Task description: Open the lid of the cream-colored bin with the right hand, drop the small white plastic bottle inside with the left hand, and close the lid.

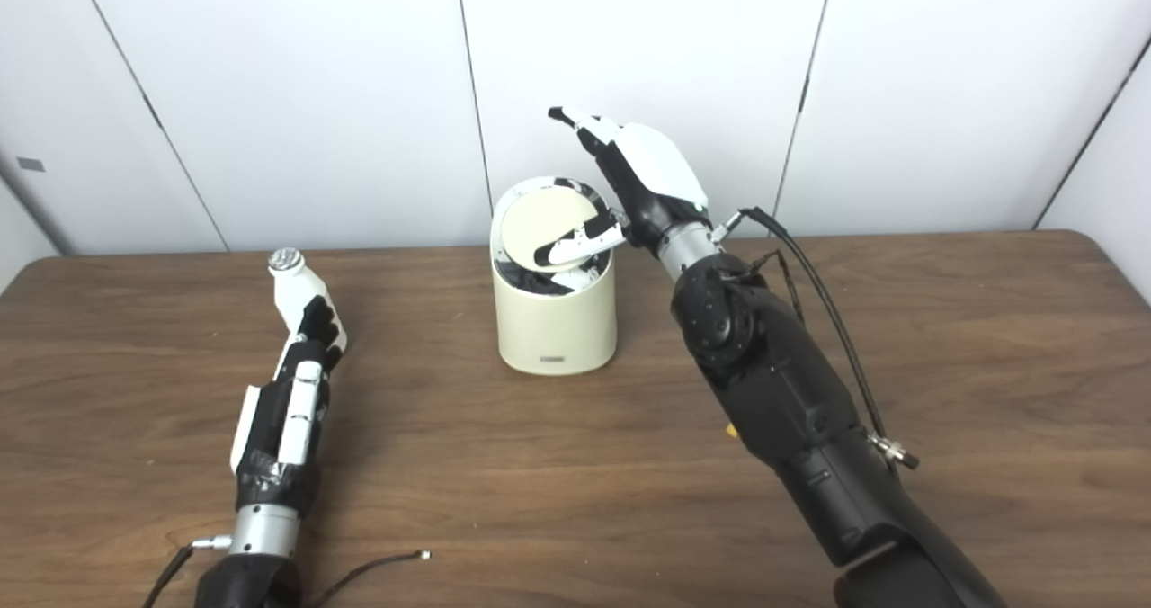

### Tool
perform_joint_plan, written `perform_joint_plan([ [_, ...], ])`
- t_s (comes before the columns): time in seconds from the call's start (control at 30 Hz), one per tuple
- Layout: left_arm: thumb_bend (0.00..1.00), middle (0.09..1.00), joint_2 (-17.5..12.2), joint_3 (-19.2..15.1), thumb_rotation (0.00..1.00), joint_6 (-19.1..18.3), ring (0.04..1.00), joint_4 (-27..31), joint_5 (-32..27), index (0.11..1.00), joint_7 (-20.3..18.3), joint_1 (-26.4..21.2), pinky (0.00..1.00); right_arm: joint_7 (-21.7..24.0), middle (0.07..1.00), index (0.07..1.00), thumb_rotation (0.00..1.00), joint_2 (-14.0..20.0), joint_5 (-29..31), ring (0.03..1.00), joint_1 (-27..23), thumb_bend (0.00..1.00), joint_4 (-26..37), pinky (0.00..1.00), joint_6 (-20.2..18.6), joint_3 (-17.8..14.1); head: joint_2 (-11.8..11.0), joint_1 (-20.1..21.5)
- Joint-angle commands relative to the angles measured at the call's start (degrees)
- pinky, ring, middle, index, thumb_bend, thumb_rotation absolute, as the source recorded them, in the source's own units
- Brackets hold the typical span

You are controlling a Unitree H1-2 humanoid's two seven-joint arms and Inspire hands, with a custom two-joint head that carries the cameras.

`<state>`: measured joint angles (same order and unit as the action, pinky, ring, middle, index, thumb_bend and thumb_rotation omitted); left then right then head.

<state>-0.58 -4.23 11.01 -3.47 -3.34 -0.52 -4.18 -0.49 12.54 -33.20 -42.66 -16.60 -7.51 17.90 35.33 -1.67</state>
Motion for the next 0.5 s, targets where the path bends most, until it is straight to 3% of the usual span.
perform_joint_plan([
  [0.0,0.43,0.999,1.82,0.99,0.86,1.47,1.0,-3.83,-0.79,1.0,-0.21,3.07,1.0,-0.05,0.927,0.916,0.07,1.43,-1.72,0.954,-1.0,0.94,-1.25,0.96,-0.34,-0.24,0.11,0.08],
  [0.13,0.44,0.997,1.77,0.97,0.83,1.44,1.0,-3.79,-0.79,1.0,-0.24,3.07,1.0,-0.23,0.913,0.91,0.18,1.08,0.11,0.928,-0.74,0.9,-1.75,0.94,0.62,-1.41,-0.13,-0.08],
  [0.27,0.47,0.993,1.32,1.48,0.82,1.43,1.0,-3.98,0.77,1.0,0.0,3.26,1.0,2.39,0.911,0.91,0.26,-0.57,7.87,0.913,-0.54,0.84,-1.53,0.86,0.58,-5.62,-0.76,-0.27],
  [0.37,0.47,0.989,1.42,1.59,0.79,1.16,0.999,-3.53,0.51,1.0,-0.18,3.65,1.0,4.95,0.915,0.914,0.41,-1.82,13.58,0.904,-0.16,0.79,0.21,0.82,-1.03,-8.84,-0.96,0.17],
  [0.4,0.47,0.991,1.43,1.6,0.78,1.1,1.0,-3.41,0.47,1.0,-0.19,3.75,1.0,5.65,0.917,0.916,0.51,-2.07,14.58,0.904,0.03,0.77,1.22,0.82,-1.96,-9.42,-0.98,0.21],
  [0.47,0.47,0.993,1.35,1.78,0.77,0.6,1.0,-3.01,0.77,1.0,-0.18,3.93,1.0,7.86,0.92,0.92,0.63,-3.16,19.95,0.907,0.36,0.74,4.11,0.84,-4.41,-12.17,-0.91,0.22],
])
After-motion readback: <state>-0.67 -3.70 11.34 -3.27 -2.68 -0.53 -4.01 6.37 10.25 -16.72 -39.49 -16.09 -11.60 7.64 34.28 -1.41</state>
